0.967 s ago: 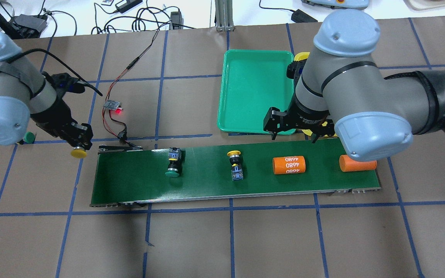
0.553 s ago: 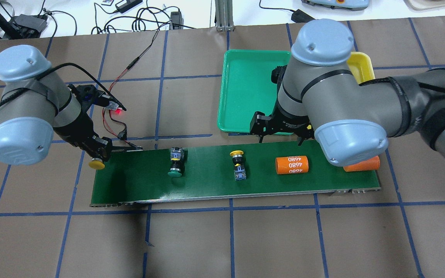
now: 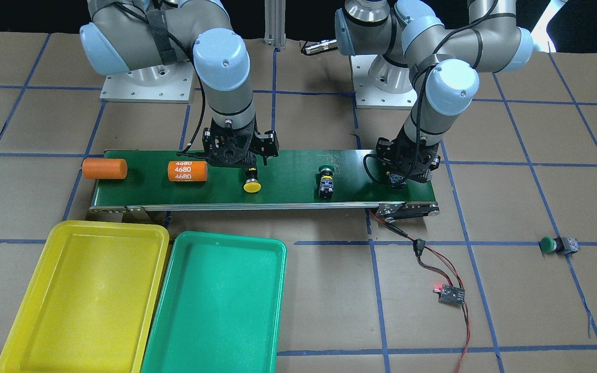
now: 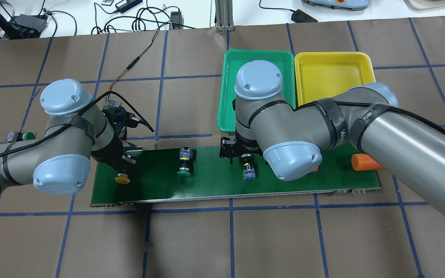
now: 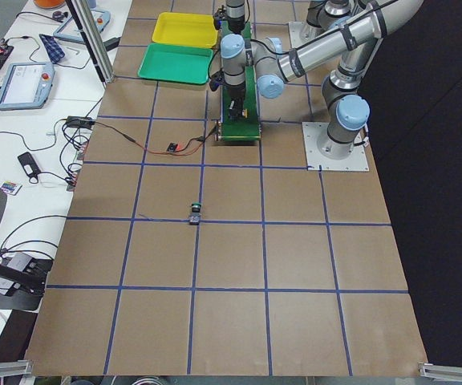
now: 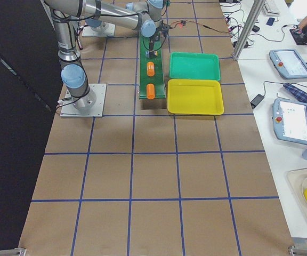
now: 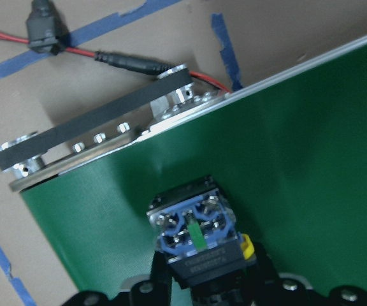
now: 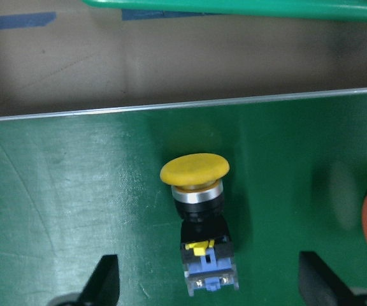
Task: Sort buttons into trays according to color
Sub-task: 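Grasp the yellow-capped button on the belt with the right gripper while the left withdraws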
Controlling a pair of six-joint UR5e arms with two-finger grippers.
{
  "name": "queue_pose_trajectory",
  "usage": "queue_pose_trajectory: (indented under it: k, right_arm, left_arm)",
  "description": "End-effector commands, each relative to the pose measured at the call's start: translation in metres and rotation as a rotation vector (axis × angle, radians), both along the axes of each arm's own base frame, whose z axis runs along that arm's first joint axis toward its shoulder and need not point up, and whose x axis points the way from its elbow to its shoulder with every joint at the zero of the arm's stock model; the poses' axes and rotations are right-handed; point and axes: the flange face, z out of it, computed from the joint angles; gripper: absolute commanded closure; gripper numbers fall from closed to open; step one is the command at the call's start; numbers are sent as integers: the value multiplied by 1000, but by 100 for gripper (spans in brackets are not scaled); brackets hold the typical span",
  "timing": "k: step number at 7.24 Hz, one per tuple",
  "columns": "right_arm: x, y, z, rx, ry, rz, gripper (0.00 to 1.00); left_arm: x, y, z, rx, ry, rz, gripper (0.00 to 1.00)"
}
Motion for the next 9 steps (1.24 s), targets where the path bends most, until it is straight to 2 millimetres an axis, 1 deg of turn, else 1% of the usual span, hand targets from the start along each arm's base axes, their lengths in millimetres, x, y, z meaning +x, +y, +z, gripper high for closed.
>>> queue_pose_trajectory:
  k: [1, 2, 3, 4, 5, 6, 7, 8, 9]
  right_arm:
    - [-6, 15, -30, 54, 29, 27, 0]
    - [-15, 17, -41, 41, 26, 12, 0]
    - [-15, 12, -40, 5, 9, 6, 1]
    - [-19, 4, -34, -27, 1, -10, 63]
    - [-26, 1, -34, -21, 4, -8, 100]
    - [-27, 0, -32, -29, 1, -10, 100]
    - [-29, -4, -24, -52, -7, -16, 100]
    - [-27, -8, 6, -113, -23, -28, 100]
    - [-32, -23, 51, -211, -16, -43, 100]
  left_arm:
    - [-2, 0, 7, -20, -14, -15, 0]
    - [6, -13, 29, -59, -14, 1, 0]
    - [11, -34, 53, -49, -13, 2, 0]
    - [45, -66, 78, -69, -21, 69, 0]
    - [100, -101, 83, -83, -27, 165, 0]
    - [160, -126, 75, -81, -25, 264, 0]
    - [212, -155, 70, -92, -30, 324, 0]
    - [263, -177, 68, -108, -33, 348, 0]
    - [302, -184, 50, -85, -16, 219, 0]
